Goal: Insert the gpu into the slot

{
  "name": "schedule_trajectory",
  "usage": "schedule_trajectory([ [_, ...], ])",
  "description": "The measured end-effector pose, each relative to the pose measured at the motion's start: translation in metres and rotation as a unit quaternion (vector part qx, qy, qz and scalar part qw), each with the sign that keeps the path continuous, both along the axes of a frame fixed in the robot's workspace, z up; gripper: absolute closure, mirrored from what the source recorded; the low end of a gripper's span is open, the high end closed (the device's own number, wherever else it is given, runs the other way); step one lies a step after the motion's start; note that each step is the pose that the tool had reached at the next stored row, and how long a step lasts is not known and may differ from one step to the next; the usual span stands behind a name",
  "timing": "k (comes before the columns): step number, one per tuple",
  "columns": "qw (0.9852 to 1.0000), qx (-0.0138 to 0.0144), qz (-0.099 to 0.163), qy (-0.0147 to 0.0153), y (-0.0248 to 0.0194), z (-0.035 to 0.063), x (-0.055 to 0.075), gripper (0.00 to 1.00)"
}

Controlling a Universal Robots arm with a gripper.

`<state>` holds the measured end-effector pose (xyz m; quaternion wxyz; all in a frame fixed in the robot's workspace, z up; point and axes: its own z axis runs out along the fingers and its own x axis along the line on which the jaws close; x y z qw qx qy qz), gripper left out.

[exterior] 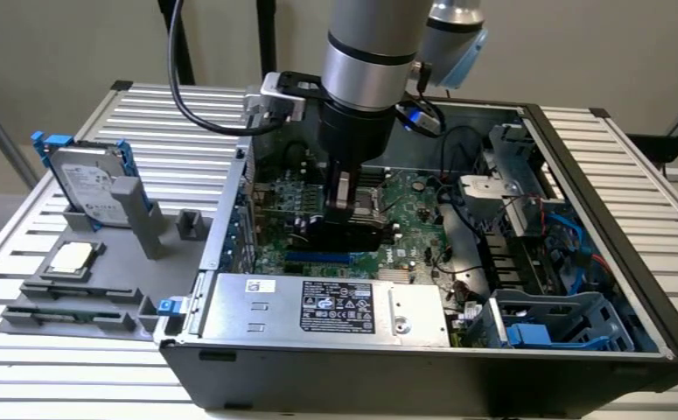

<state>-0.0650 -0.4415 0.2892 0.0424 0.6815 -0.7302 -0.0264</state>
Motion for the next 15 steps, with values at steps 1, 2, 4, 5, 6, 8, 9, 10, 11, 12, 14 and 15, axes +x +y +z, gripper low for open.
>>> schedule_trajectory([
  [1, 1.0000, 0.0000, 0.000, 0.0004, 0.0001, -0.0001, -0.0001, 0.74],
  [2, 1.0000, -0.0001, 0.000, 0.0009, 0.0001, 0.0000, -0.0001, 0.74],
  [4, 1.0000, -0.0001, 0.000, 0.0018, 0.0002, -0.0001, -0.0001, 0.74],
  [5, 1.0000, -0.0001, 0.000, 0.0018, 0.0002, -0.0001, -0.0001, 0.74],
  [6, 1.0000, -0.0001, 0.000, 0.0019, 0.0002, -0.0001, -0.0001, 0.74],
  [8, 1.0000, 0.0000, 0.000, 0.0018, 0.0002, -0.0004, -0.0001, 0.74],
  [9, 1.0000, 0.0000, 0.000, 0.0018, 0.0002, -0.0007, -0.0001, 0.74],
  [10, 1.0000, 0.0001, 0.000, 0.0018, 0.0002, -0.0011, -0.0001, 0.74],
  [11, 1.0000, 0.0001, 0.000, 0.0019, 0.0002, -0.0015, -0.0001, 0.74],
  [12, 1.0000, 0.0000, 0.000, 0.0020, 0.0001, -0.0020, -0.0001, 0.74],
  [14, 1.0000, 0.0000, 0.000, 0.0026, 0.0002, -0.0033, -0.0001, 0.74],
  [15, 1.0000, 0.0000, 0.000, 0.0032, 0.0001, -0.0039, -0.0001, 0.74],
])
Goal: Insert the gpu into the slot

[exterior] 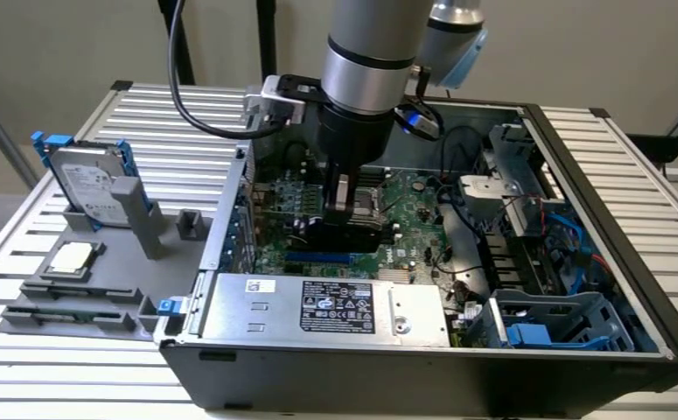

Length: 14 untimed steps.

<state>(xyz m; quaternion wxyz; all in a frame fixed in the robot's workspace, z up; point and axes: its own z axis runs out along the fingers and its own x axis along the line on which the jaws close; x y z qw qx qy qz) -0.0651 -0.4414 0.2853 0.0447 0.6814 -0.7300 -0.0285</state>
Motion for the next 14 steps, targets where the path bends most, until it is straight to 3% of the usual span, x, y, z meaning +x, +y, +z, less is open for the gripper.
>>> schedule_trajectory([
  [6, 1.0000, 0.0011, 0.000, 0.0036, 0.0000, -0.0023, 0.0000, 0.74],
  [14, 0.9999, 0.0103, 0.000, 0.0062, 0.0001, -0.0045, 0.0001, 0.74],
])
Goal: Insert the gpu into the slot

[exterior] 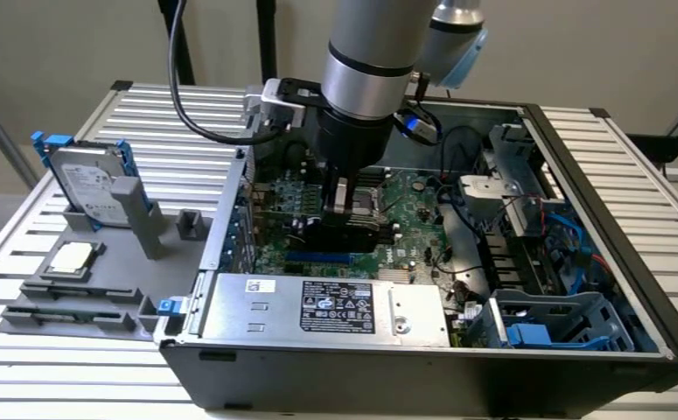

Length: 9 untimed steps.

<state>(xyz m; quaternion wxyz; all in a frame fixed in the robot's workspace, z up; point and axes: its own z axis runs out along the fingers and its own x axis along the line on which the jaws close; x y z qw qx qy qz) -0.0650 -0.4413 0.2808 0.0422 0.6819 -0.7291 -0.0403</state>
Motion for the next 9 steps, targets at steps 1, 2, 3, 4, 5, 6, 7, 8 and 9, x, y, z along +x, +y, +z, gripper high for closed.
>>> schedule_trajectory([
  [1, 1.0000, 0.0002, 0.000, 0.0006, 0.0000, -0.0004, 0.0000, 0.74],
  [2, 1.0000, 0.0003, 0.000, 0.0014, 0.0000, -0.0008, 0.0000, 0.74],
  [3, 1.0000, 0.0003, 0.000, 0.0024, 0.0000, -0.0013, 0.0001, 0.74],
  [4, 1.0000, 0.0003, 0.000, 0.0036, -0.0001, -0.0018, 0.0001, 0.74],
  [5, 1.0000, 0.0004, 0.000, 0.0049, 0.0000, -0.0025, 0.0001, 0.74],
  [6, 1.0000, 0.0005, 0.000, 0.0059, 0.0000, -0.0031, 0.0001, 0.74],
  [7, 1.0000, 0.0006, 0.000, 0.0062, -0.0001, -0.0033, 0.0001, 0.74],
  [8, 1.0000, 0.0007, 0.000, 0.0063, -0.0001, -0.0036, 0.0002, 0.74],
  [9, 1.0000, 0.0010, 0.000, 0.0063, -0.0001, -0.0038, 0.0004, 0.74],
])
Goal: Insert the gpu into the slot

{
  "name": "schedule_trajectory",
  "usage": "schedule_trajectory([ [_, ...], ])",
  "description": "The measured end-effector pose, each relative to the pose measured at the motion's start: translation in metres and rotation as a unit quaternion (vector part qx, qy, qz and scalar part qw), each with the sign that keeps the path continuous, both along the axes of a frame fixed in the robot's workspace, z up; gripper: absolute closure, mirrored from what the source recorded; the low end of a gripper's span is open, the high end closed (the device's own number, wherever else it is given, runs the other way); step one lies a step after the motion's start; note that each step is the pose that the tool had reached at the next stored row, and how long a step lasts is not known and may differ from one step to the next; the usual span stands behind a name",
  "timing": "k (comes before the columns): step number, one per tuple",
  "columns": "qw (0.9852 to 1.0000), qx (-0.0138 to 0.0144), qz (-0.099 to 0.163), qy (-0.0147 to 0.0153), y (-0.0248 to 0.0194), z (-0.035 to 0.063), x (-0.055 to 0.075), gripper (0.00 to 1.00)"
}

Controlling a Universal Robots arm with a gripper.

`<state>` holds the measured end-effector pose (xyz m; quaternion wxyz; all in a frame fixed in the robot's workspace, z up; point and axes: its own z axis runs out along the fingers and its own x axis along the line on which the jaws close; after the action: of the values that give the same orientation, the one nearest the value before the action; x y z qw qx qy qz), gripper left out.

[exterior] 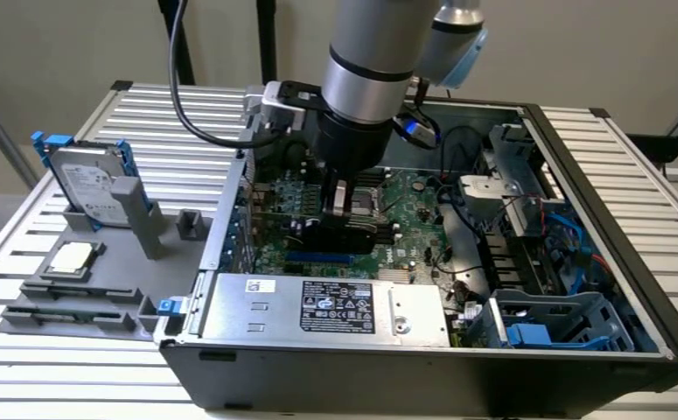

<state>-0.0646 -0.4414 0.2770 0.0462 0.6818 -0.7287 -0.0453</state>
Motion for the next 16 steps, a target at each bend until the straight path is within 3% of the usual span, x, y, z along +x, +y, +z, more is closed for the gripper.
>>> schedule_trajectory([
  [6, 1.0000, 0.0022, 0.000, 0.0000, 0.0000, -0.0014, 0.0011, 0.74],
  [11, 1.0000, 0.0062, 0.002, 0.0006, -0.0010, -0.0028, 0.0015, 0.74],
  [16, 1.0000, 0.0074, 0.003, 0.0017, -0.0026, -0.0042, 0.0019, 0.74],
])
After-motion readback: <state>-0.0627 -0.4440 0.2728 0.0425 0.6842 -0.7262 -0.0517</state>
